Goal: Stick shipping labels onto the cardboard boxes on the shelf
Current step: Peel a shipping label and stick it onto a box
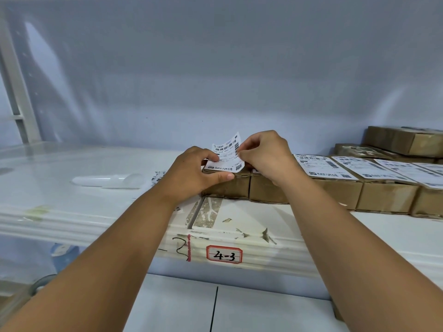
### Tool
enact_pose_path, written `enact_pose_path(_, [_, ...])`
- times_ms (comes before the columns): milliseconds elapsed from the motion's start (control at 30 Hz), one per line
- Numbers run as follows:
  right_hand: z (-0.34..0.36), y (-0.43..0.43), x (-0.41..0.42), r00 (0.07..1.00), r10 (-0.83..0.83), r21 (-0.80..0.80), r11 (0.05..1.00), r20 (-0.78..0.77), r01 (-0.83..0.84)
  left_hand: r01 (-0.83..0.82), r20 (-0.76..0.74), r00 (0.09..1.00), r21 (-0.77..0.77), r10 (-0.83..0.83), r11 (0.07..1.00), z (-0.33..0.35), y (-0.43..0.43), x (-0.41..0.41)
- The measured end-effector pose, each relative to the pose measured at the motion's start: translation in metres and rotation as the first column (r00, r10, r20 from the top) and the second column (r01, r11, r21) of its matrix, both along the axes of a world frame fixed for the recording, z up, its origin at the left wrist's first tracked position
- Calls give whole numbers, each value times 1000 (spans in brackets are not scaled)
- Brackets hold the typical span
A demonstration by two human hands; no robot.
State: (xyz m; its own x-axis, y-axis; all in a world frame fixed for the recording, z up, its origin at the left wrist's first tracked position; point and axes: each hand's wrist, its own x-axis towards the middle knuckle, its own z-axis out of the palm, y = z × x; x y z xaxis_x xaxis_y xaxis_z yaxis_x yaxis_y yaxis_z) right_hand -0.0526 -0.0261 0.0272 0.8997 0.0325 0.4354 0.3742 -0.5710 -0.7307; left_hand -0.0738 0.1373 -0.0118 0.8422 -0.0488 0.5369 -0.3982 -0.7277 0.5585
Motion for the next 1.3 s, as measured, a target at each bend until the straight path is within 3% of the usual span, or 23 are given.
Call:
enact_pose_path(400, [0, 0, -5, 998, -23, -144, 989, 59, 32, -1, 26, 1000, 48, -1, 999, -2, 1, 4])
enact_pose_path(900, [-4, 3, 2, 994, -1, -176, 984, 111, 20, 1, 30, 1000, 49, -2, 999, -3, 1, 4])
enact_pose_path(1300, [-13, 9, 4, 974, 25, -387, 920, 223, 65, 13, -23, 1000, 5, -13, 1000, 0, 0, 3])
